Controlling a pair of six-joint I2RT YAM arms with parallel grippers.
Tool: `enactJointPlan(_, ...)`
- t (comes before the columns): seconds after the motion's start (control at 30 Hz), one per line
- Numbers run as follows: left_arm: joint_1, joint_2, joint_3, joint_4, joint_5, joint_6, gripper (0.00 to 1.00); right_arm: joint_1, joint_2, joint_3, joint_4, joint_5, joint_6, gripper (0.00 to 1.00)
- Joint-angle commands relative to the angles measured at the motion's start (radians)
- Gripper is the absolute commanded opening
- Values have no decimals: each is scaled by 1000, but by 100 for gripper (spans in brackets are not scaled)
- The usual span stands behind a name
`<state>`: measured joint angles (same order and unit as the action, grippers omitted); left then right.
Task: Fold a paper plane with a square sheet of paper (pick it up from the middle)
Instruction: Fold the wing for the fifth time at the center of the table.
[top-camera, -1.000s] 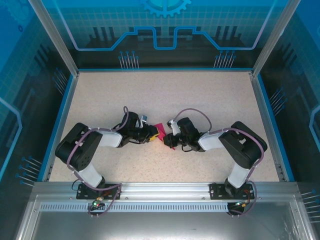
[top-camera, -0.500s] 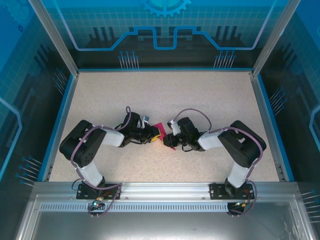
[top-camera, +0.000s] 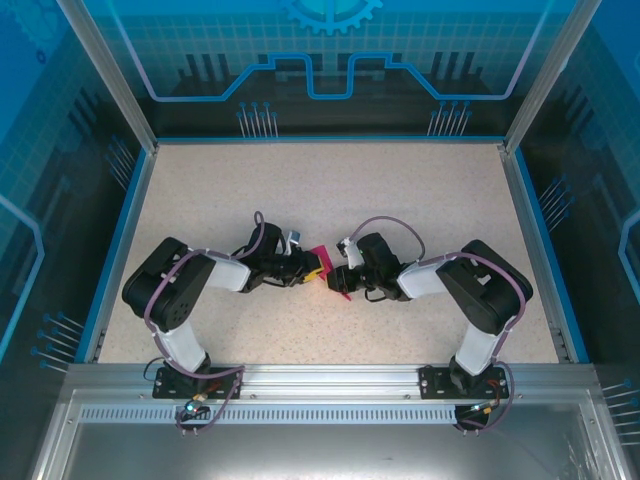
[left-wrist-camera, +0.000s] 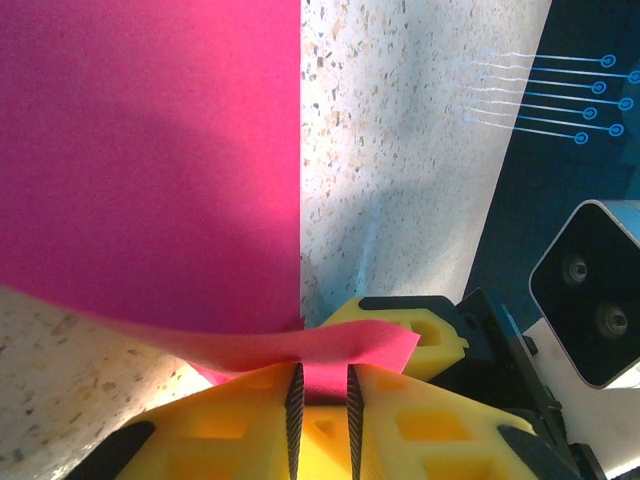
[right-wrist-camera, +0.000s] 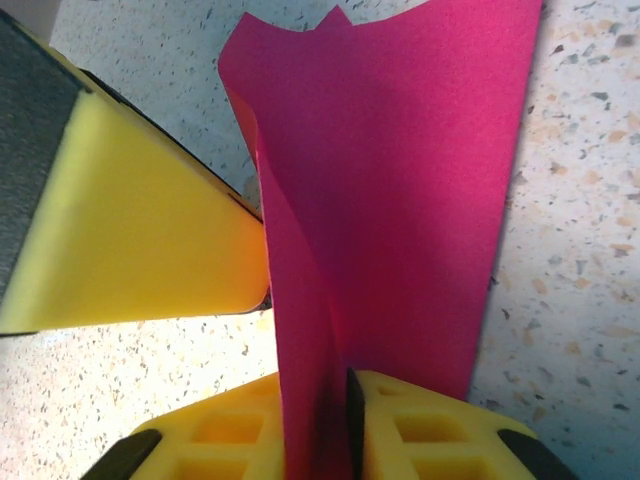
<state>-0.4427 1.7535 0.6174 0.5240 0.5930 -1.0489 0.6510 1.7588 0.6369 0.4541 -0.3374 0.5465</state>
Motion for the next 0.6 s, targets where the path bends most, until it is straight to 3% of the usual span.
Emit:
enactJointPlan(0.0,-11,25,28,20,28,9,22,-17,23,-4,-22,-14,13,23)
enactJointPlan(0.2,-13,34,45,16,33,14,22,-23,29,2,-46,-12,22,22)
enactJointPlan(0.57,-14,35,42,-6,17,23,21,-33,51,22,-92,-40,15,9)
